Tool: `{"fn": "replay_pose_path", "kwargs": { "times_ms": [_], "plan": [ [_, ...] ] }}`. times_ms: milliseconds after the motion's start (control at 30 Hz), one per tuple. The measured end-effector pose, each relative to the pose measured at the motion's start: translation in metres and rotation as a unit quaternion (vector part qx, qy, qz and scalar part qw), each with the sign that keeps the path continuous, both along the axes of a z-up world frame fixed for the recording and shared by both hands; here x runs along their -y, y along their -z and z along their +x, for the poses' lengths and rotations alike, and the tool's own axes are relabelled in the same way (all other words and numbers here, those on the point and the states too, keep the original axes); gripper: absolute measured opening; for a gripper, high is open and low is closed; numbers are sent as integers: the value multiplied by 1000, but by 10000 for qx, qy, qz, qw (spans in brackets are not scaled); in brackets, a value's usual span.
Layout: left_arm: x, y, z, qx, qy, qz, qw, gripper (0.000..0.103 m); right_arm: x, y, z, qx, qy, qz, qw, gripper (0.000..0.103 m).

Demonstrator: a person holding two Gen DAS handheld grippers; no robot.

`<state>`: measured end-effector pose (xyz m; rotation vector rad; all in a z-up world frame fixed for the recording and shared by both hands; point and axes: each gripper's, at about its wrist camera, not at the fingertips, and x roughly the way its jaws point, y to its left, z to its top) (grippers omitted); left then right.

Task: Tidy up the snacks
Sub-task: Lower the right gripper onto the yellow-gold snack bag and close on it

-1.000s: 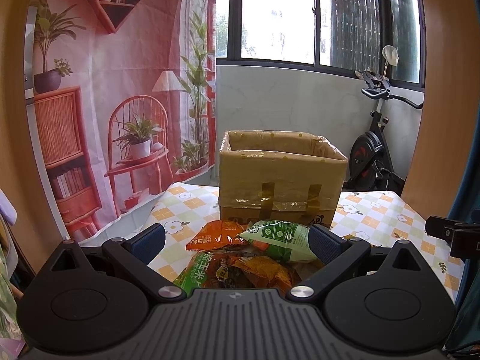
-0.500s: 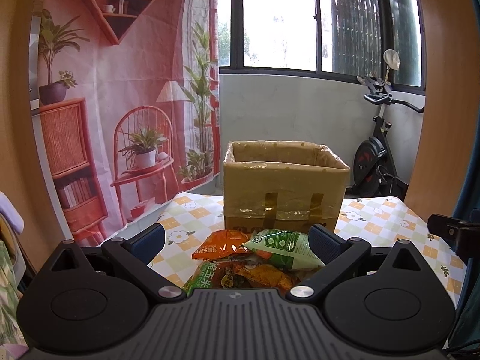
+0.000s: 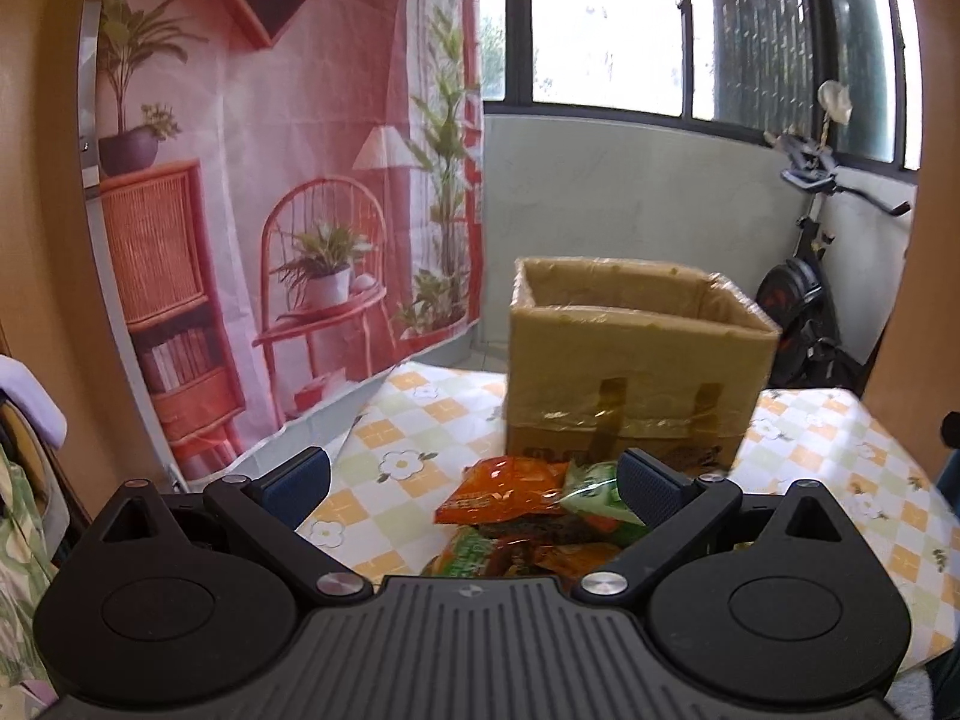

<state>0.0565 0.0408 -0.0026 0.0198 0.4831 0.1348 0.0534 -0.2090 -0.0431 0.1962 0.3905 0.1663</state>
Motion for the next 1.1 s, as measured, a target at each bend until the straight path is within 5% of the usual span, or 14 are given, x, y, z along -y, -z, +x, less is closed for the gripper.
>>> {"fn": "replay_pose_path", "kwargs": {
  "times_ms": [467, 833, 1100],
  "plan": [
    [-36, 31, 67, -418, 235, -457, 9978, 102, -1, 23, 84, -184, -163, -399, 9989, 98],
    [-49, 109, 80, -1052, 517, -1070, 9873, 102, 5, 91, 135, -803, -209, -585, 9948, 97],
    [-29, 150, 86, -1563, 906, -134, 9835, 101, -2, 117, 151, -1220, -233, -377, 9915, 96]
  ]
}}
